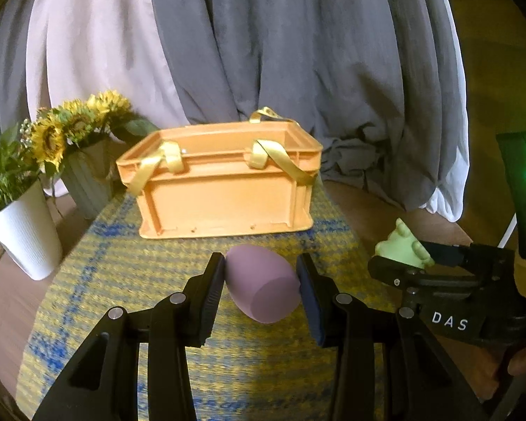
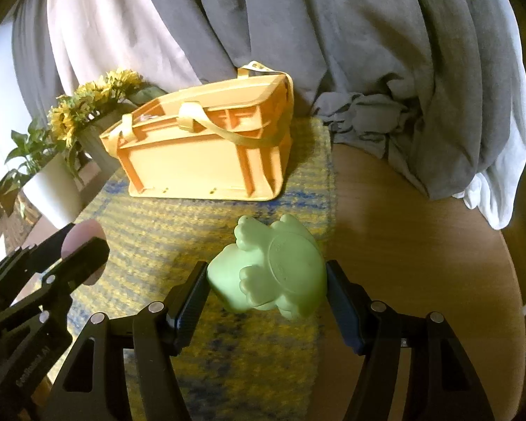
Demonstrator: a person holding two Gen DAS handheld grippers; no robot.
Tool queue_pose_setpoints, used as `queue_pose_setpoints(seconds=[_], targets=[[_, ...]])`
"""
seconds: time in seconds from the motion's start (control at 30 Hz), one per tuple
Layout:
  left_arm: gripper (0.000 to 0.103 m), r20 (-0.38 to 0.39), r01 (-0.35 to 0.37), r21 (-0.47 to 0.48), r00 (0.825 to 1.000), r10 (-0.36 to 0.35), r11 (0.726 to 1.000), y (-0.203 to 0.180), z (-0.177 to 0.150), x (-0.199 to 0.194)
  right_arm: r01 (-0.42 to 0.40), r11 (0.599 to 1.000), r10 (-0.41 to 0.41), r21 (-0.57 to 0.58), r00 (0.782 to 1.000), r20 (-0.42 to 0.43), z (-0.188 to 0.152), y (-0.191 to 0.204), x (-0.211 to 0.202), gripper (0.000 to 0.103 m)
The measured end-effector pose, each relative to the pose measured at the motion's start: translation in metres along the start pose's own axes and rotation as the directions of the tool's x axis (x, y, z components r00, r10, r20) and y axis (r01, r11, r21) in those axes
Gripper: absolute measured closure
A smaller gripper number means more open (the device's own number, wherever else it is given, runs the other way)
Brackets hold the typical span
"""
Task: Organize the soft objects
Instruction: 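Lift the pink sponge and green frog and carry both over the crate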
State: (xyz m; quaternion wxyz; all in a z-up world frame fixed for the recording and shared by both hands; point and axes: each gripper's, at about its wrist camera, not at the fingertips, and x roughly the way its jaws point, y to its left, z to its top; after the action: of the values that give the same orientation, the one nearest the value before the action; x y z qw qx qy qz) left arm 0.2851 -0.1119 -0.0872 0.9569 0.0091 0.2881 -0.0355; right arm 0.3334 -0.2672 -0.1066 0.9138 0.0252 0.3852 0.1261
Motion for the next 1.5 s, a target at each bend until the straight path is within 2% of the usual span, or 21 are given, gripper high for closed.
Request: queue_pose_setpoints(seconds=[0.57, 0.9, 1.1, 1.5], targets=[[0.062, 0.088, 0.065, 0.031, 0.994, -0.067, 0.997, 0.057, 0.026, -0.026, 0.057, 0.998, -0.059, 0.028, 0.994, 0.09, 0.022, 0.062, -0.025, 0.037], [0.062, 0.129, 0.105, 0.073, 0.985, -0.114, 0.992, 0.082, 0.046, -0.024, 0.098, 0.994, -0.105, 0.051, 0.982, 0.155, 0.039, 0.09, -0.035, 0.037], [0.062, 0.153, 0.131, 0.097, 0.977, -0.145, 0.987, 0.093, 0.059, -0.02, 0.115, 0.991, -0.127, 0.07, 0.973, 0.192, 0.049, 0.1, -0.036, 0.037], [0.062, 0.201, 0.142, 0.111, 0.966, -0.163, 0.984, 0.104, 0.087, -0.008, 0.129, 0.988, -0.145, 0.083, 0.958, 0.248, 0.078, 0.108, -0.032, 0.037]])
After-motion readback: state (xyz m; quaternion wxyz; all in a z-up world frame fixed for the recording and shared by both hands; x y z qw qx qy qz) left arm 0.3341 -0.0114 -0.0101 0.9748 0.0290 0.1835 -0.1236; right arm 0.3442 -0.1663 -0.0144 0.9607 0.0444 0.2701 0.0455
